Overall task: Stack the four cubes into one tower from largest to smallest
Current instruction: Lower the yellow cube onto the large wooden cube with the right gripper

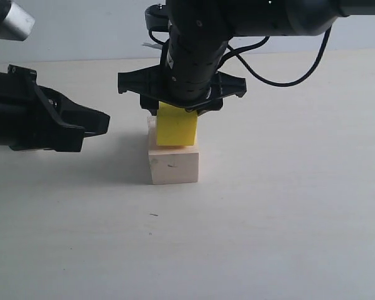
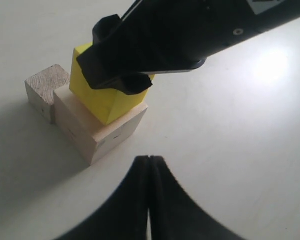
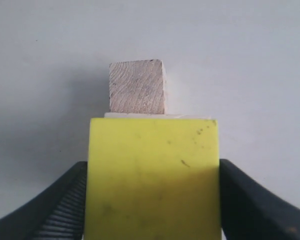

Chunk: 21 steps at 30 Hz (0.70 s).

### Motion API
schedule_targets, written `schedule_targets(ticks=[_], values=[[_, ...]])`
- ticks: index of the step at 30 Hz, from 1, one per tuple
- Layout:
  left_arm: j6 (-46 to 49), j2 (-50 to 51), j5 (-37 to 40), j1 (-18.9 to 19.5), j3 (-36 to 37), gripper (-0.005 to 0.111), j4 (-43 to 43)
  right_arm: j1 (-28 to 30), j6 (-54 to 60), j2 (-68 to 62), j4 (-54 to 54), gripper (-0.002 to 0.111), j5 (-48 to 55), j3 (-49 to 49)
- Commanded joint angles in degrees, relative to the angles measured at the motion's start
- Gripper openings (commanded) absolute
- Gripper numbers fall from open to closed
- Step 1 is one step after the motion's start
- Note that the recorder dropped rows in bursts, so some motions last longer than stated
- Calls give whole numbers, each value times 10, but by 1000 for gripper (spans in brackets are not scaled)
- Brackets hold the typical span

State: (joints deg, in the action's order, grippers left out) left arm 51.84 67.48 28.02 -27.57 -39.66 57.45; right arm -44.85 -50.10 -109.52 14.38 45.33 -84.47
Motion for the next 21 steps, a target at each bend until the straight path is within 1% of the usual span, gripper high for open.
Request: schedule_targets(ticks=[1, 10, 12, 16, 19, 21], values=[[-2, -4, 0, 3, 3, 0, 3, -1, -6, 1, 12, 0, -10, 1], [-2, -4, 0, 3, 3, 0, 3, -1, -9, 1, 8, 0, -5, 1], [-2, -4, 0, 3, 3, 0, 3, -1, -9, 1, 7, 3, 0, 1], [-2, -4, 0, 3, 3, 0, 3, -1, -9, 1, 7, 15, 4, 1], [-2, -4, 1, 3, 3, 0, 3, -1, -9, 1, 1, 27, 4, 1], [-2, -4, 2, 3, 3, 0, 3, -1, -9, 1, -6, 38, 3, 1]])
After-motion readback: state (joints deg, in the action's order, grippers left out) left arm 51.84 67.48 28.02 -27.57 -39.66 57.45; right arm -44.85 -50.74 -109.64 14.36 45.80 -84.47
